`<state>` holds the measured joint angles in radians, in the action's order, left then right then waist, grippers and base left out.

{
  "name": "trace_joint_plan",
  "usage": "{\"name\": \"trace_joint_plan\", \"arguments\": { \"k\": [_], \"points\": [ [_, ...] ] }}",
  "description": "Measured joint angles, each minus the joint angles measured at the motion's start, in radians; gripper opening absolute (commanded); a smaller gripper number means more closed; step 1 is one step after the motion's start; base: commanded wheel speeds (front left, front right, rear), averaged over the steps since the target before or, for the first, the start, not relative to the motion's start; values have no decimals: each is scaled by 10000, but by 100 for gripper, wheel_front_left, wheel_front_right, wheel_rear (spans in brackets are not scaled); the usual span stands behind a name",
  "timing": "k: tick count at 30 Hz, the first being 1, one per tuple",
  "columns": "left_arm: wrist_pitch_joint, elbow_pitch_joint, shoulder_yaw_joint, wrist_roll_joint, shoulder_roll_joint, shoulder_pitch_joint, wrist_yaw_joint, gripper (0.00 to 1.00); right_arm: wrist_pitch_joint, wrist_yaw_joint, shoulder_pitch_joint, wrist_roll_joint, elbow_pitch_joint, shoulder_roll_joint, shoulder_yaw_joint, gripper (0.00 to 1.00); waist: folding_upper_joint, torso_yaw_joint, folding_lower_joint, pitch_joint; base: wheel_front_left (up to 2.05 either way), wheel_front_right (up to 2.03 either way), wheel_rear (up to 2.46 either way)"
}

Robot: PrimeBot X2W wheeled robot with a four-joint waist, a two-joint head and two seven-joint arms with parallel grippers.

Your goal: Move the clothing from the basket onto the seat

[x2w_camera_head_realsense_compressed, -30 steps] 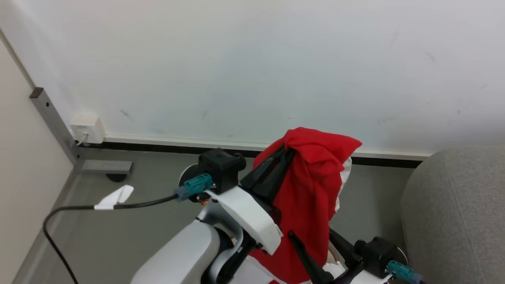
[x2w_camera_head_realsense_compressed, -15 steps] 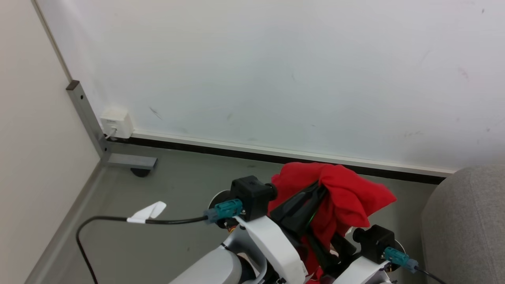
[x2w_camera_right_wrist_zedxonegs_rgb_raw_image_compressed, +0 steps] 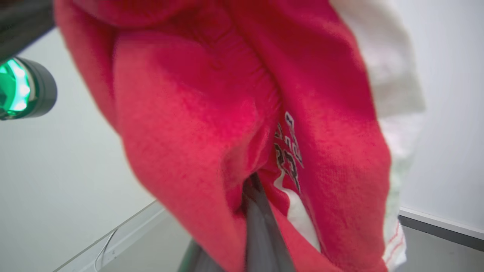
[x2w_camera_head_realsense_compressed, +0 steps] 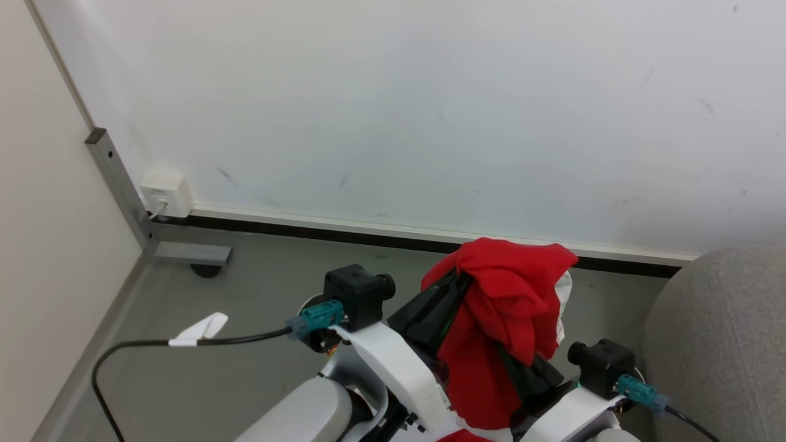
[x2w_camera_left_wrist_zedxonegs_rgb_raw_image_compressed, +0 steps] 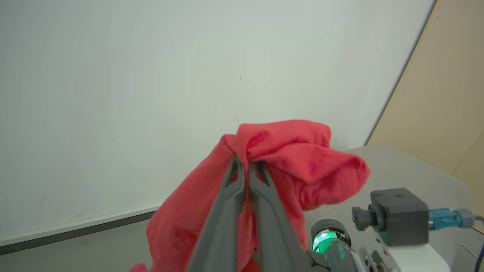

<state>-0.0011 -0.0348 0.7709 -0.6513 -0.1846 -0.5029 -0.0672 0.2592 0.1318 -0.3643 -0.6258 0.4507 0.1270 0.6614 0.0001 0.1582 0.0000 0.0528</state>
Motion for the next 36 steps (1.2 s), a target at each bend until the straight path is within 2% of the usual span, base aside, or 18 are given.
{"name": "trace_joint_plan", "arguments": {
  "k": [7, 8, 9, 10, 11, 15, 21, 36],
  "points": [
    [-17, -15, 119, -15, 2, 92, 19, 0, 23, 0, 203, 105, -339, 25, -625, 0, 0, -237, 0, -66, 0, 0, 0],
    [-21, -15, 134, -15, 6, 101, 19, 15, 23, 0, 237, 134, -403, 27, -752, 0, 0, -285, 0, -78, 0, 0, 0],
    [-61, -15, 148, -17, 12, 104, 46, 43, 27, 0, 268, 178, -476, 38, -848, 0, 0, -338, 0, -92, 0, 0, 0],
    [-63, -10, 192, -19, 15, 104, 115, 94, 31, 0, 307, 207, -556, 59, -941, 0, 0, -397, 0, -105, 0, 0, 0],
    [-86, 12, 284, -27, 17, 109, 234, 100, 33, 0, 364, 255, -625, 82, -1057, 0, 0, -457, 0, -114, 0, 0, 0],
    [-192, 71, 460, -105, 67, 207, 454, 100, 33, 0, 550, 474, -978, 274, -1557, 0, 0, -753, 0, -134, 0, 0, 0],
    [-360, 56, 523, -105, -15, 403, 483, 100, 33, 0, 819, 805, -1427, 497, -2155, 0, 0, -1446, 0, -191, 0, 0, 0],
    [-665, -86, 826, 163, -401, 481, 681, 100, 29, 0, 1421, 938, -2470, 932, -3701, 0, 0, -4065, 0, -789, 0, 0, 0]
  ]
}}
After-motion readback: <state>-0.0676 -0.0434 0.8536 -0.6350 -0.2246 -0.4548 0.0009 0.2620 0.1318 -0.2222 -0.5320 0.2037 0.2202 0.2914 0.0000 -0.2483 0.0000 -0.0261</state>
